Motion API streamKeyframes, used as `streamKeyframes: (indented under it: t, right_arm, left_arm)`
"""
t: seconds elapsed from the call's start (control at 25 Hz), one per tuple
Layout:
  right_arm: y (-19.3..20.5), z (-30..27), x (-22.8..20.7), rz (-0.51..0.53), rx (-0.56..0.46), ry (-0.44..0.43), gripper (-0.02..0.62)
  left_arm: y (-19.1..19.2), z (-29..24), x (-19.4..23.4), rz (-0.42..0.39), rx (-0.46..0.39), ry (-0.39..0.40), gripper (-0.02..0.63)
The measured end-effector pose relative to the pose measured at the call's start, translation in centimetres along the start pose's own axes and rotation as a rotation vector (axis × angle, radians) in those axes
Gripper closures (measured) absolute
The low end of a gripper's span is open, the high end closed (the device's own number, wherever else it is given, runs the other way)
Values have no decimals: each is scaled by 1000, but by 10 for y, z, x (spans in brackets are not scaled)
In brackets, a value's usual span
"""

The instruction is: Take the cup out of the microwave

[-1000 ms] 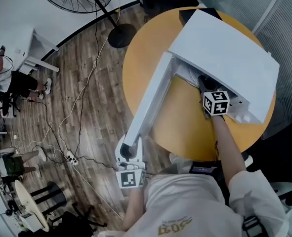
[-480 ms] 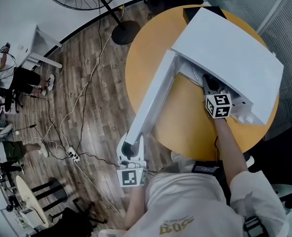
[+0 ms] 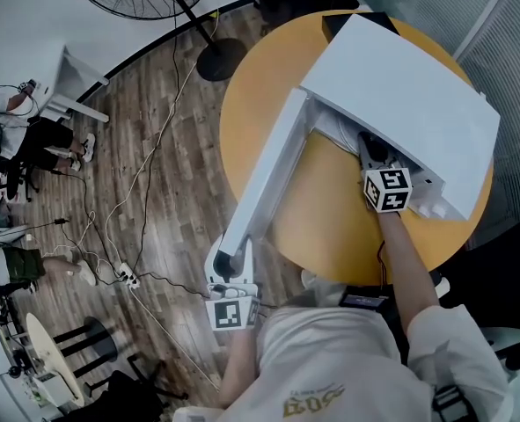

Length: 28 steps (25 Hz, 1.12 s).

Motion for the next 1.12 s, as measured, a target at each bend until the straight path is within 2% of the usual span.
streamKeyframes:
  t: [0.48,1.12]
  right_arm:
    - [-12,27,15,19,-36,-60,581]
    - [-7,75,49,30,-10,-147,580]
  left_arm:
    - [1,0,1,-2,-10,3,408]
    - [0,2,2,17,-19,15,411]
Point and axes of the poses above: the fingertips, and each gripper's own axes: z backward along the fingers, x to its left, y out of its underside, the point moved 6 cm from there along z, backward along the fingers, and after that the axes turned 5 degrees about y, right-handed, at the moved point
